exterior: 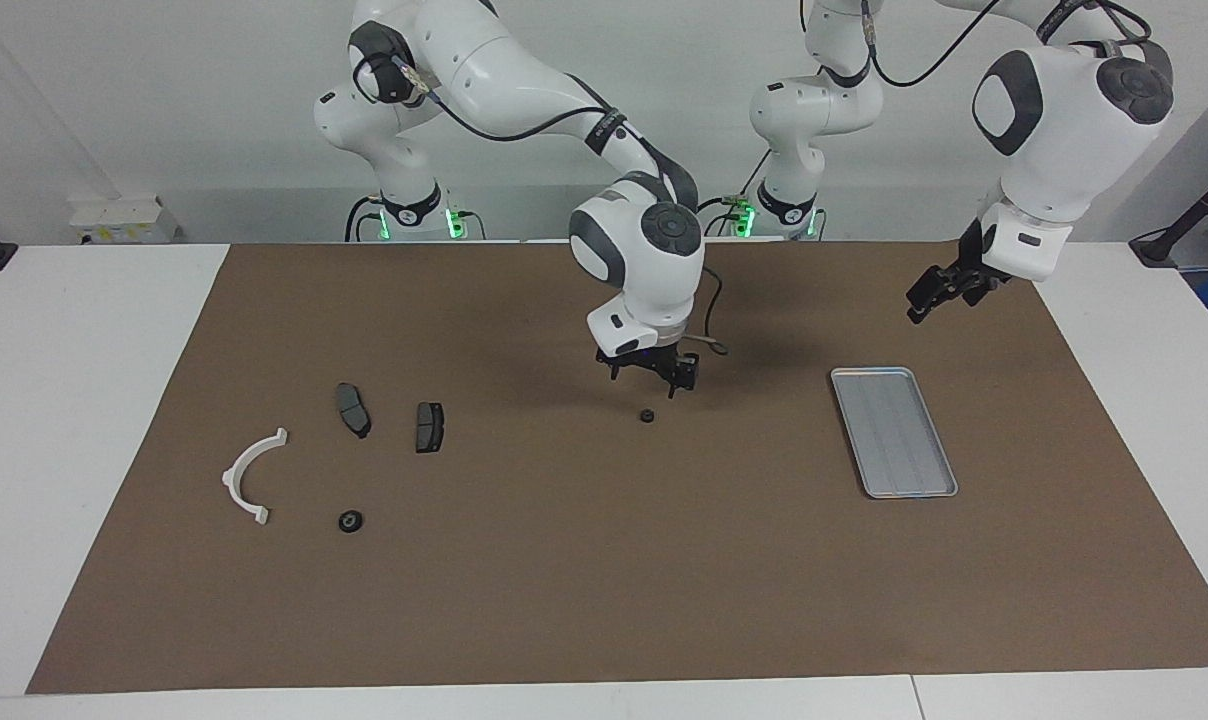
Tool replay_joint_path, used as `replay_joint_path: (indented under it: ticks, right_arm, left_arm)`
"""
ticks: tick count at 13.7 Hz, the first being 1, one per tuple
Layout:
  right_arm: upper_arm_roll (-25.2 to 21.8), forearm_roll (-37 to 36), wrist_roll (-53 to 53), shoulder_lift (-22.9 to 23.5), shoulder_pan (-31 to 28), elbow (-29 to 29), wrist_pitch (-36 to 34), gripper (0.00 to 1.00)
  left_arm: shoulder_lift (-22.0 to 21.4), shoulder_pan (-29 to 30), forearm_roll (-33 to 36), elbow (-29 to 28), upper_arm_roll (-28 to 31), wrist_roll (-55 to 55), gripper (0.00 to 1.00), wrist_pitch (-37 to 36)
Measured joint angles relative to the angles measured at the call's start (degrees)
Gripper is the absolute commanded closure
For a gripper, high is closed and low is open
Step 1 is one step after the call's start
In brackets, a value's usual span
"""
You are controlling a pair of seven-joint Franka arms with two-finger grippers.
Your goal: Place bearing gear from tray to pile
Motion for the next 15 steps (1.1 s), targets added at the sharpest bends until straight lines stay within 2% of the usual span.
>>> replay_joint_path:
  ticks: [3, 10, 13, 15]
  right_arm:
    - [-0.25, -0.32, 0.23, 1.83, 0.32, 0.12, 4.44, 0.01]
    - [-0.82, -0.48, 0.23, 3.18, -0.79, -2.64, 8.94, 0.06]
    - [-0.82, -0.53, 0.23, 3.25, -0.8, -2.83, 8.96, 0.19]
    - [-0.81, -0.53, 0.23, 3.25, -0.8, -2.85, 8.96, 0.31]
  left_arm:
    - [-0.03, 0.0, -0.01, 0.13, -0.04, 0.13, 0.0, -0.33]
    - [-0.58, -1.17, -0.08, 1.16, -0.57, 0.35, 0.0, -3.78]
    - [-0.58, -2.72, -0.08, 1.74, 1.42, 0.48, 0.0, -5.82]
    - [-0.64, -2.72, -0.08, 4.39, 1.54, 0.58, 0.0, -7.82]
